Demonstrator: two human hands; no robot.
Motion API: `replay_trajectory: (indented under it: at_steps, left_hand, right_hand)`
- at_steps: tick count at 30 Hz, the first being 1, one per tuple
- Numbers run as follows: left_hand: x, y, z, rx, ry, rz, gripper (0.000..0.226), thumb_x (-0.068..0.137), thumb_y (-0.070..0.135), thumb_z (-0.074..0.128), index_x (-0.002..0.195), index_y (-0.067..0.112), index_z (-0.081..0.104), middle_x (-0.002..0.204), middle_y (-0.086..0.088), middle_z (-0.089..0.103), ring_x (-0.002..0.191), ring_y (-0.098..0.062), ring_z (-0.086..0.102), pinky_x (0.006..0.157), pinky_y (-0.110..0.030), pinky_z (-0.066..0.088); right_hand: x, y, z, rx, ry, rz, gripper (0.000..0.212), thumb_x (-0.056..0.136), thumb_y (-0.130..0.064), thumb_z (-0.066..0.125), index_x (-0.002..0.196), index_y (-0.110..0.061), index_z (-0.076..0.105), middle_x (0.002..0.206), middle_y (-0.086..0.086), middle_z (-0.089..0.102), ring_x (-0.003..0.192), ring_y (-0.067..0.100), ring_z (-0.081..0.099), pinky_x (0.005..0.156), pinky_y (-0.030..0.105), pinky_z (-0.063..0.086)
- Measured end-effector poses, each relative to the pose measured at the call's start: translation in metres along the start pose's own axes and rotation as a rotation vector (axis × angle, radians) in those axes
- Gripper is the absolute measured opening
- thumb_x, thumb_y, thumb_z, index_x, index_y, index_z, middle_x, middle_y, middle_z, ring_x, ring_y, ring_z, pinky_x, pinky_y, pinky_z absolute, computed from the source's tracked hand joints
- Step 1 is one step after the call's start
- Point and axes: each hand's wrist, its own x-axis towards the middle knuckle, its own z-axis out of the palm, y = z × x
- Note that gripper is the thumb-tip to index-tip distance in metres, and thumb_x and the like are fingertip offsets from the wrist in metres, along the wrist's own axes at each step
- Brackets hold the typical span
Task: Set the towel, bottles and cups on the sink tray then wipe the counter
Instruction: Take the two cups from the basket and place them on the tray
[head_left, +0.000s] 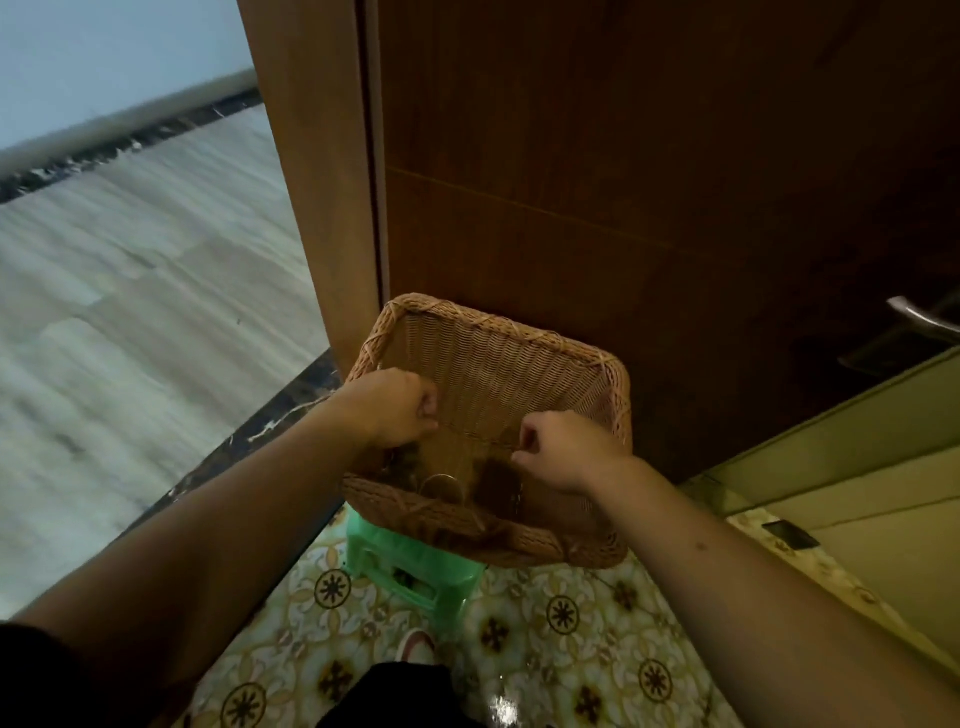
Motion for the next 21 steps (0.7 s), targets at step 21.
replay_trajectory:
  at_steps: [21]
  left_hand:
    - [0.136, -0.040, 0.121, -0.215, -0.489, -0.568, 0.031, 0.091, 0.025, 0.066, 0.121, 0.015, 0.064, 0.114, -0.005, 0.067, 0.099, -0.024, 0.065, 0.079, -0.035, 0.053]
  right_hand:
    - [0.214, 0.024, 0.132, 0.019, -0.462, -0.140, 0.038, 0.090, -0.034, 0.067, 0.126, -0.023, 0.064, 0.130, 0.007, 0.064, 0.118, 0.029, 0.061, 0.097, 0.039, 0.049]
